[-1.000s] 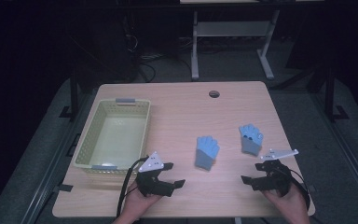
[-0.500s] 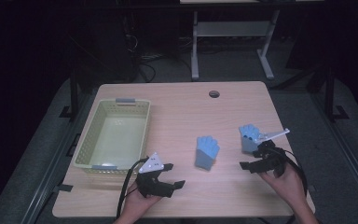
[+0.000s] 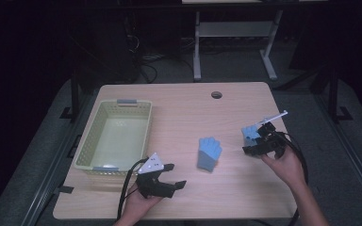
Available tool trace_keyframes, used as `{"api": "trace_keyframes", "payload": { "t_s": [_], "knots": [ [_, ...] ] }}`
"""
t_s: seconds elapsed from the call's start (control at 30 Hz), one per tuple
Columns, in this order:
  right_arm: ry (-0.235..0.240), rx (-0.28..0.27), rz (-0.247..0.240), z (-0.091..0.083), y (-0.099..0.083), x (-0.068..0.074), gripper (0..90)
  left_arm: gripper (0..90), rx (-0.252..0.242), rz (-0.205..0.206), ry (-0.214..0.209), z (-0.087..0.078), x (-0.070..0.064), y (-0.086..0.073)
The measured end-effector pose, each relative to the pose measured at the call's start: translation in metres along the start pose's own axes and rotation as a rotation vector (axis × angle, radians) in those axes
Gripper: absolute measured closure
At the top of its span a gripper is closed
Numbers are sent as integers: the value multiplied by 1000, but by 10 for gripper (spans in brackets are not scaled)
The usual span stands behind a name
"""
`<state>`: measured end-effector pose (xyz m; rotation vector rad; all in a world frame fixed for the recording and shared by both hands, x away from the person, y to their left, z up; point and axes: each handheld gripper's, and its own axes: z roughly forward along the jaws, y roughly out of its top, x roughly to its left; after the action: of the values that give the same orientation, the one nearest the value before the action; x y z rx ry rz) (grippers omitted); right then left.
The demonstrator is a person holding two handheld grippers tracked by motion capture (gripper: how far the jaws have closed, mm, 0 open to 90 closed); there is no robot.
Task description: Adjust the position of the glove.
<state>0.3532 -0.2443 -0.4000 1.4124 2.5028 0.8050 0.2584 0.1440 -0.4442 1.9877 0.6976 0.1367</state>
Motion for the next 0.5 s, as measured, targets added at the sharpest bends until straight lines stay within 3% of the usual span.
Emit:
{"api": "trace_keyframes", "payload": {
  "t_s": [0.5],
  "knots": [
    [-70, 71, 100, 24, 17, -29, 353, 228, -11, -22, -6, -1, 1, 0]
  ]
}}
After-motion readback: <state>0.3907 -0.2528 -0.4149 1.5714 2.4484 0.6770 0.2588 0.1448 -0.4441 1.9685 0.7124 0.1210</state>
